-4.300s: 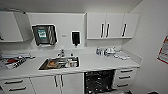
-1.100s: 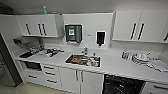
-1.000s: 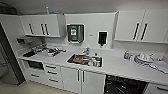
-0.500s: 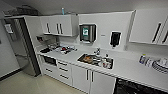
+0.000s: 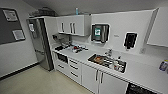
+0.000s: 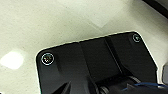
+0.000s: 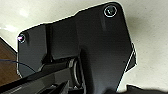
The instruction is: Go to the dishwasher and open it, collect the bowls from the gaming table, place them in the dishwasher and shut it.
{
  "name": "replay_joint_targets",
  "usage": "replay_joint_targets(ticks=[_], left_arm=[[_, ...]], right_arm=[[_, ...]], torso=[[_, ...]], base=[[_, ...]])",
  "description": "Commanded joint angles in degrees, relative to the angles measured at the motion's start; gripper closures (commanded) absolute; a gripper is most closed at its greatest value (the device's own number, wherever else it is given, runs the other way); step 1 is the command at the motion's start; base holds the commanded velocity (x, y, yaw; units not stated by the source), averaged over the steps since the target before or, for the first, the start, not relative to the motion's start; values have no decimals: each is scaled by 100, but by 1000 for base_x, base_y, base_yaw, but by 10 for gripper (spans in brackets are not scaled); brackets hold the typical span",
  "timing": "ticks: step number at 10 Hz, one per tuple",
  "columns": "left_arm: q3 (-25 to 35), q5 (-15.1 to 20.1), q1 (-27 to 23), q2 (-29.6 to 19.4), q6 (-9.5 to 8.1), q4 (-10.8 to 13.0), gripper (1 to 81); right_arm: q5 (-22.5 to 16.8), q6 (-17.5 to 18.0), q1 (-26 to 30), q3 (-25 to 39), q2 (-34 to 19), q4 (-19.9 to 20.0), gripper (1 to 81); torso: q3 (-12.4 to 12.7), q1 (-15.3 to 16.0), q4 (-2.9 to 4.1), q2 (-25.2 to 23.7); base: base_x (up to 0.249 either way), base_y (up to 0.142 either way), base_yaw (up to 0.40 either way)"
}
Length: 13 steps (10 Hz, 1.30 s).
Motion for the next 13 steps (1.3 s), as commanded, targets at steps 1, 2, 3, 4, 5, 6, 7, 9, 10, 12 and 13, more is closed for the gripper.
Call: replay_joint_targets(ticks=[1,2,3,4,5,6,7,9,10,12,13], left_arm=[[-15,276,-323,-21,20,67,10],[-16,356,-323,-30,20,67,10],[-16,356,-331,-38,20,67,10],[-16,356,-332,-38,20,67,10],[-16,356,-332,-38,20,67,10],[-8,364,-323,-38,20,67,10],[-7,364,-323,-38,20,76,10],[-7,469,-331,-65,29,84,10],[-7,496,-323,-73,29,84,10],[19,496,-314,-100,29,146,10],[19,505,-314,-91,29,146,10]], right_arm=[[-267,-7,271,10,-11,-61,10],[-267,-7,271,19,24,-69,10],[-258,-16,244,19,16,-70,10],[-250,-51,236,28,-2,-105,10],[-241,-104,183,114,-54,-235,10],[-233,-104,183,359,-176,-315,10],[-223,-112,174,696,-362,-324,10],[-101,-104,173,1599,-871,-316,10],[-92,-104,166,1671,-898,-316,10],[-100,-112,156,1707,-890,-324,10],[-100,-104,156,1715,-898,-324,10]], torso=[[0,3,0,0],[0,3,0,0],[0,3,0,0],[0,3,0,0],[0,3,0,0],[0,3,0,0],[0,3,0,0],[0,3,0,0],[0,3,0,0],[0,3,0,0],[0,3,0,0]], base=[[0,0,339],[0,0,339],[0,0,339],[0,0,339],[0,0,339],[0,0,339],[0,0,340],[0,0,339],[0,0,340],[0,0,340],[0,0,340]])
